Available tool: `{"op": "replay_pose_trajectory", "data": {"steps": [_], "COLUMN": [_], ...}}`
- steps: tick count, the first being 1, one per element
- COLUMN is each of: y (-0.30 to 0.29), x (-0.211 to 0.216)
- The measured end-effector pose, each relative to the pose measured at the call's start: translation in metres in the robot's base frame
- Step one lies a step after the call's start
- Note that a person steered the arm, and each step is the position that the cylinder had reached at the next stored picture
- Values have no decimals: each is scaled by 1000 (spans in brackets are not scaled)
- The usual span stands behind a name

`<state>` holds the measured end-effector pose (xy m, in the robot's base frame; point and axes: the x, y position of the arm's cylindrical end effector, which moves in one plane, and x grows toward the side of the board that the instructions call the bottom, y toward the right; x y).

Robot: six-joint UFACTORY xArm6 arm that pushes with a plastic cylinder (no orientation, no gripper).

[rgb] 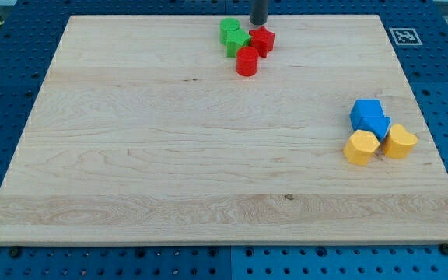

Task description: Move the red star right to the red circle

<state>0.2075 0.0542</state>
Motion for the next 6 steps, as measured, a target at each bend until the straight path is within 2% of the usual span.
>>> {"op": "replay_pose_trajectory", "data": {"steps": [3, 6], "y": [3, 76], "x": [60, 100]}}
